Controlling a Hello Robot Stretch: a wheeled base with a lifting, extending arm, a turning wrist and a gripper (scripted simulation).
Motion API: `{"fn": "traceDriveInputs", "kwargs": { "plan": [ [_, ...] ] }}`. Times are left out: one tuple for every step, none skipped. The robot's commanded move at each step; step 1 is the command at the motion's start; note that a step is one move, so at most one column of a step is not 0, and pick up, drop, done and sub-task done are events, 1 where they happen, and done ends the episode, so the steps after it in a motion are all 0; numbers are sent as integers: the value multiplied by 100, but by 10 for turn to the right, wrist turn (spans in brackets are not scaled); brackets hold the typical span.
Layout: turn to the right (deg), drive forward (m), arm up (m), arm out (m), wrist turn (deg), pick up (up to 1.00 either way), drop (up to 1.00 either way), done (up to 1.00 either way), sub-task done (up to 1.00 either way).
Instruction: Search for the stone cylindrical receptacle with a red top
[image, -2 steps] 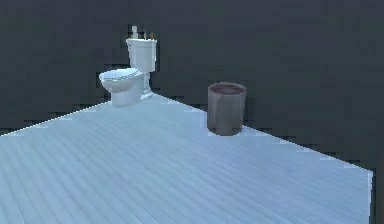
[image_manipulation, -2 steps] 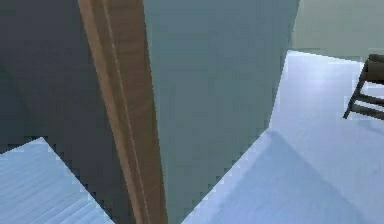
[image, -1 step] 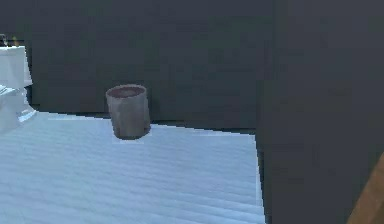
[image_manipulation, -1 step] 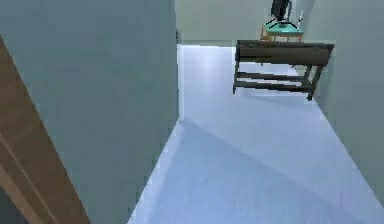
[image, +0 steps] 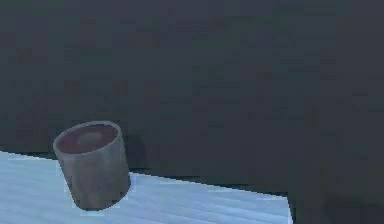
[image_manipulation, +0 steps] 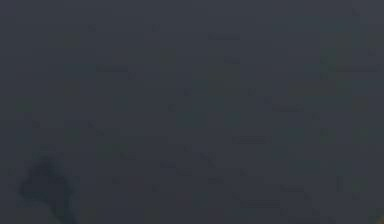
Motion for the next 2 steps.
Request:
{"fn": "traceDriveInputs", "kwargs": {
  "plan": [
    [0, 60, 0, 0, 0, 0, 0, 0, 0],
    [330, 0, 0, 0, 0, 0, 0, 0, 0]
  ]
}}
